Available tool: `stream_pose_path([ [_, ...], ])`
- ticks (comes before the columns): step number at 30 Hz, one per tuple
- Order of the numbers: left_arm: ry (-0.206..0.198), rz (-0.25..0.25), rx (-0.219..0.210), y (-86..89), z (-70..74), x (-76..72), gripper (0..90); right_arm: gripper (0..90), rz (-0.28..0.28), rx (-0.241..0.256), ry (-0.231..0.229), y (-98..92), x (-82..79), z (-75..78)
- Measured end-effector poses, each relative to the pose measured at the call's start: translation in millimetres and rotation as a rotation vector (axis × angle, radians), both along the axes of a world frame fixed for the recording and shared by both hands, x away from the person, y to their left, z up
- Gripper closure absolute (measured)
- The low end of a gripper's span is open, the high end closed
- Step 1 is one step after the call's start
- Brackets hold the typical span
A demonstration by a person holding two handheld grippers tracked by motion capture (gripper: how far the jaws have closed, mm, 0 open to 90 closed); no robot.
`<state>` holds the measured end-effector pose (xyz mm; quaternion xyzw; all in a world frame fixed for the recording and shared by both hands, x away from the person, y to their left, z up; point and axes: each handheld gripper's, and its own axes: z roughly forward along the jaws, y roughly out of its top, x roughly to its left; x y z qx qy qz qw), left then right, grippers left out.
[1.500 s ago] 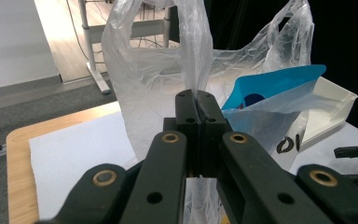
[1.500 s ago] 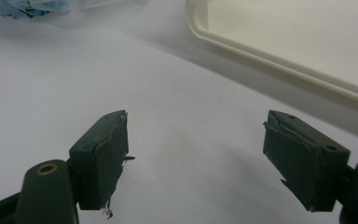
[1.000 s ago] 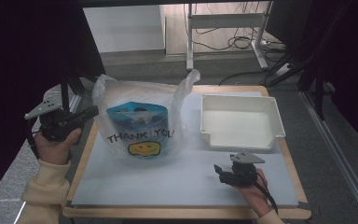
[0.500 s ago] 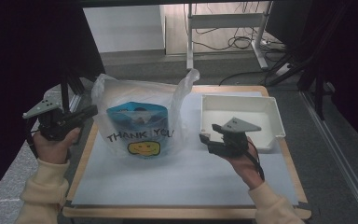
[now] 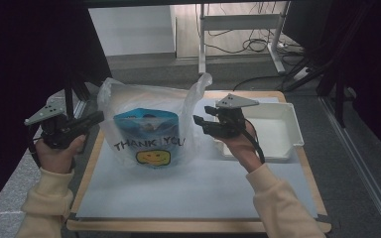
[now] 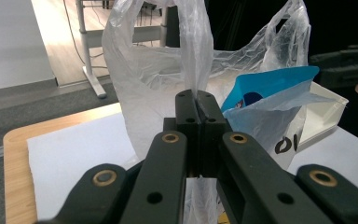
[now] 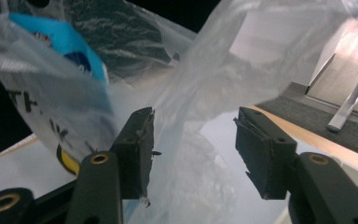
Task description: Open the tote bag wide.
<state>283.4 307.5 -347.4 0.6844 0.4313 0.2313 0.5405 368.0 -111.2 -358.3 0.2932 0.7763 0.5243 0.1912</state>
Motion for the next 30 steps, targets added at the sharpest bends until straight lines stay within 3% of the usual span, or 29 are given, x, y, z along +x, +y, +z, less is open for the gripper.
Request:
stream_pose_path([
  [7, 0.0, 0.001, -0.002, 1.2, 0.1, -0.5, 90.0, 51.5, -0.009, 0.015, 0.002, 10.6, 12.6, 4.6],
  [23, -0.002, 0.0, -0.004, 0.4, -0.3, -0.2, 90.0, 55.0, -0.011, 0.014, 0.002, 24.0, 20.0, 5.2],
  [27, -0.004, 0.0, -0.006, 1.0, -0.6, -0.7, 90.0, 59.5, 0.004, 0.013, 0.006, 29.7, 21.6, 4.1],
  [30, -0.003, 0.0, -0.007, 1.6, -1.1, -1.0, 89.9, 67.7, 0.02, 0.012, 0.018, 32.8, 23.1, 3.3],
])
